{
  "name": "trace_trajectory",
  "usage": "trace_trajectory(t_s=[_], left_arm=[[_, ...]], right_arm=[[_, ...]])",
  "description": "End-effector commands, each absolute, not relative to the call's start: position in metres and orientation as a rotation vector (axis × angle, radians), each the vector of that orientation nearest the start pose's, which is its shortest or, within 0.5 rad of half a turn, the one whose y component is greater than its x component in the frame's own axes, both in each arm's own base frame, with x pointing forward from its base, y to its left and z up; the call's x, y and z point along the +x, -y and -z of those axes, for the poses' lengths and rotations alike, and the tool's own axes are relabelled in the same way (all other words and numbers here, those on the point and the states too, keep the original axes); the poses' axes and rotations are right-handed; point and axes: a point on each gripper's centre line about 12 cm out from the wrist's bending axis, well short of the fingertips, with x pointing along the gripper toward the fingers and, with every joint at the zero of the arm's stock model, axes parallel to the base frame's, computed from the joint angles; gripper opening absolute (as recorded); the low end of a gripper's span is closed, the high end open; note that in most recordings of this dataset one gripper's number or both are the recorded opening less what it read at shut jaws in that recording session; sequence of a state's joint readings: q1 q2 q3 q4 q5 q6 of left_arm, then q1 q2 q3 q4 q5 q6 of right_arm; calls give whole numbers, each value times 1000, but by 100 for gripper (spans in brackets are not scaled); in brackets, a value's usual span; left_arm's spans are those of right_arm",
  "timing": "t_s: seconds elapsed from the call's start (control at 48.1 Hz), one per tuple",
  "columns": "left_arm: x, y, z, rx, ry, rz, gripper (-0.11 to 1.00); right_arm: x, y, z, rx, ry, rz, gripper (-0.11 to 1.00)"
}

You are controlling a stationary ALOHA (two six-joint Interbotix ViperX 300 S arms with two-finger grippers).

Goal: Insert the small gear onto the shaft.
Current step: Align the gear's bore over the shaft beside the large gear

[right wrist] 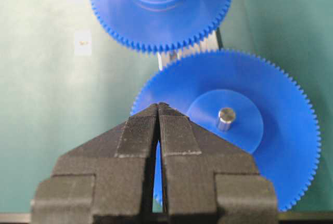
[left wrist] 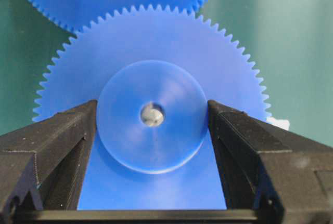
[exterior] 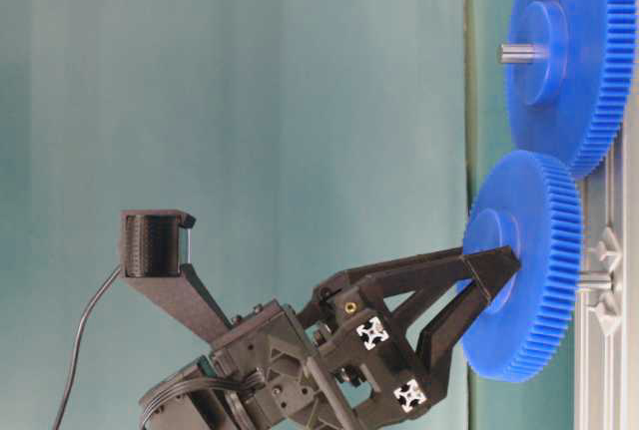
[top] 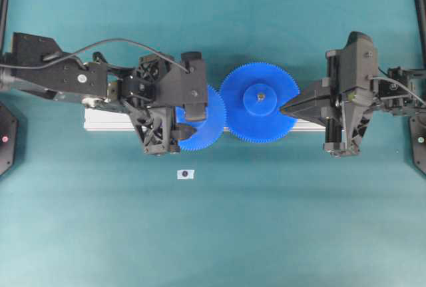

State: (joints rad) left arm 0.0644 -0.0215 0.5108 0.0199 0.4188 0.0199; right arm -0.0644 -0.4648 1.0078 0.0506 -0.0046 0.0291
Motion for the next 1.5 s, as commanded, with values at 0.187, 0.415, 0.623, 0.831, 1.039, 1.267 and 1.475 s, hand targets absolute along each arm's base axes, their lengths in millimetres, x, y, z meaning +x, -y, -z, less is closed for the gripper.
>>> trace_trajectory(t_s=[0.187,0.415,0.623,0.831,1.039,1.267,1.475], left_arm=[[382,-32,-201,16,-917,-59,72],[373,-34,-195,13,-951,-64,72],[369,-38,-189,9,-976,-73,72],[361,-41,-183,3,-1005,-80,72],[357,-42,-178,-1,-1025,-83,72],[362,-45,-179,-1,-1008,-89,72],[368,-45,-187,0,-979,-90,72]], right_arm=[[276,19,-215,103,-500,90,5],[276,20,-215,104,-496,95,5],[276,21,-215,104,-496,96,5],[276,21,-215,105,-496,98,5],[276,21,-215,106,-496,98,5],[276,21,-216,106,-495,98,5],[276,21,-216,107,-495,98,5]])
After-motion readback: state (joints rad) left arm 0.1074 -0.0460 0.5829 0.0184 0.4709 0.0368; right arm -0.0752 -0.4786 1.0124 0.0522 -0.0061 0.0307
